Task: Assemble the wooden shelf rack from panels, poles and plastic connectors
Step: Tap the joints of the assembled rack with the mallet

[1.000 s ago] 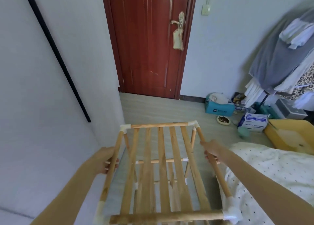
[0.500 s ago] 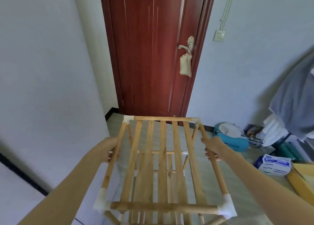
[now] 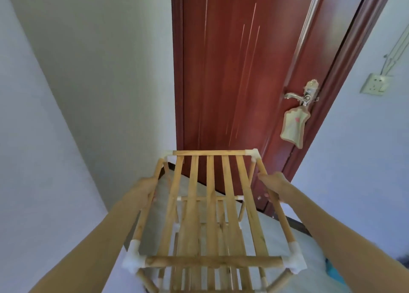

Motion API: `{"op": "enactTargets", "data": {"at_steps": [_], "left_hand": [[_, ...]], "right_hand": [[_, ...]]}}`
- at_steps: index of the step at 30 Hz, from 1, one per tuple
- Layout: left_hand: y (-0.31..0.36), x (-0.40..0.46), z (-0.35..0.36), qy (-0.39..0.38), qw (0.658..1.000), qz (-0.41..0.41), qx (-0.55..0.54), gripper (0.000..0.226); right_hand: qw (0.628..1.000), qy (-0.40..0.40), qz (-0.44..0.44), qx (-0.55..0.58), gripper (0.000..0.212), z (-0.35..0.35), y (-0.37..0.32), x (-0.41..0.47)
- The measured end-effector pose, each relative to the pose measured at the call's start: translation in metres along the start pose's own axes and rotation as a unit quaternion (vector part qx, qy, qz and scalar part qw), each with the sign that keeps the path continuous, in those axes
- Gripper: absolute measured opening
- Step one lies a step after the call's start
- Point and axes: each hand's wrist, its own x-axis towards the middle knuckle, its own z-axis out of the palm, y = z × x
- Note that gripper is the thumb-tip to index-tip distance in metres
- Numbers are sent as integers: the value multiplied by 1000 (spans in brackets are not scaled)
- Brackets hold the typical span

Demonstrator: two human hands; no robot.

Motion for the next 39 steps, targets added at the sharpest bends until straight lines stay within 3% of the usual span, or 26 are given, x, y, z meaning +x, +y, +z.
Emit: {"op": "enactTargets", "data": {"at_steps": [9,20,30,36,39], "left_hand": [[86,197,29,81,992,-81,-47,28],[149,382,23,167,962,-189,-105,25],[149,538,37,231,911,-276,-201,16],[125,610,36,235,892,-324,-213,16],[108,647,30,231,880,-348,-227,11]], "right_hand": [[997,-40,-24,-60,28,71,-126,224],[977,-164,-73,-111,30,202,-271,453],[910,-291,-139,-262,17,355,-359,617],[888,-365,-73,-272,13,441,-371,684],[881,-381,-38,-276,22,483,-361,717]]}}
